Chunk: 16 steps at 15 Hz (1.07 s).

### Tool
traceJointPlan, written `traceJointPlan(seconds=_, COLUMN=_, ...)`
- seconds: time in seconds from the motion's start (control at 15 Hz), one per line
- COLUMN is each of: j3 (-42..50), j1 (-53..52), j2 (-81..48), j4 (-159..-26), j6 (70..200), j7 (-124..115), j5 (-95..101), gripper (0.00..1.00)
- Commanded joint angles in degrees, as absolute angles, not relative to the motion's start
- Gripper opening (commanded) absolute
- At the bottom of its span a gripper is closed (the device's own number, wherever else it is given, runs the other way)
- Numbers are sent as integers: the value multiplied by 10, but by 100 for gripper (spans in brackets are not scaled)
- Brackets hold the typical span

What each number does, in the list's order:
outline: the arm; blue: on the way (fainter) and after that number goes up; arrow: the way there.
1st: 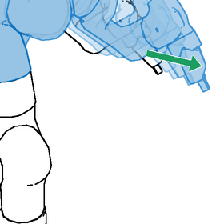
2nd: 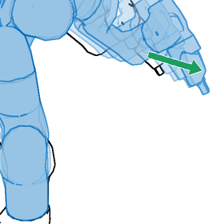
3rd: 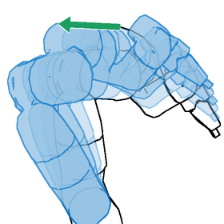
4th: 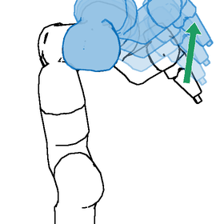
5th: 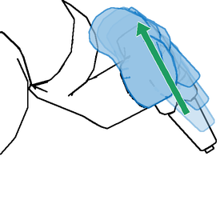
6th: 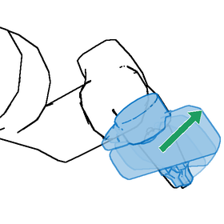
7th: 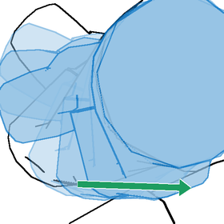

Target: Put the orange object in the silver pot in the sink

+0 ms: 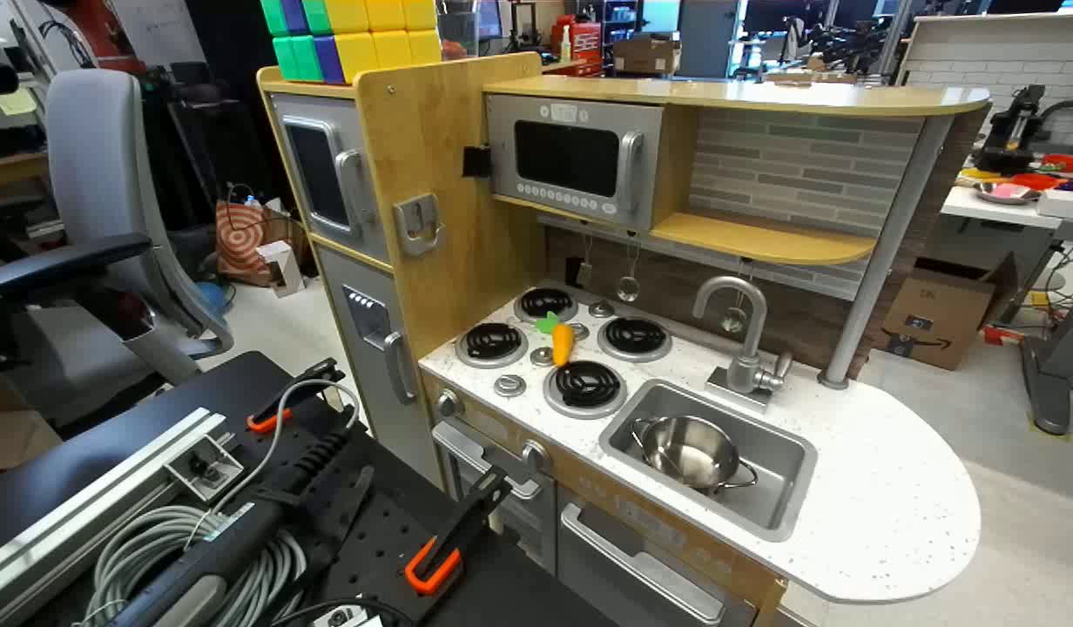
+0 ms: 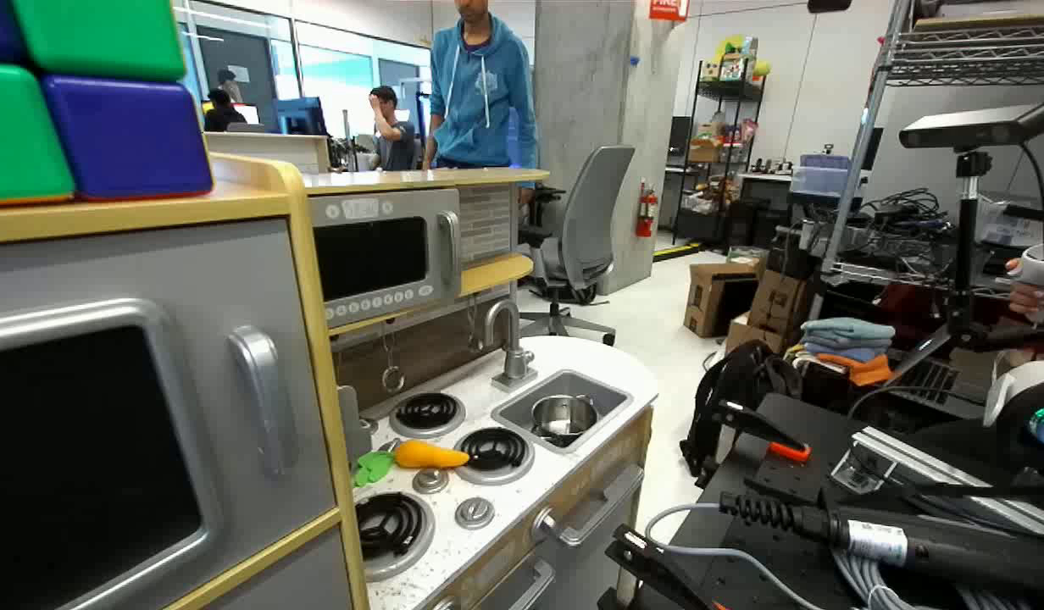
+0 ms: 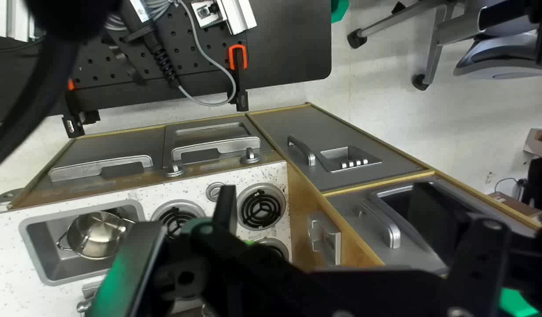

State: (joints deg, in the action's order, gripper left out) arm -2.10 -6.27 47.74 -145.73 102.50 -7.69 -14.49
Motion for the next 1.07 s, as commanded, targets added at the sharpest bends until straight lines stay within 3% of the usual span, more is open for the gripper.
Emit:
traceJointPlan(seconds=0.0, j3=-29, j1=-51, j2=477, j4=-1455, j6=1022, j7=-70, j5=-151, gripper=100)
traceJointPlan(seconds=0.47, j3=-29, j1=-51, j2=477, j4=-1453, j6=1022, j7=-70, j5=-151, gripper=100)
traceJointPlan(seconds=1.0, j3=-13, j1=-5, j2=405, j4=-1616, j6=1308, j7=-12, j5=-97, gripper=100)
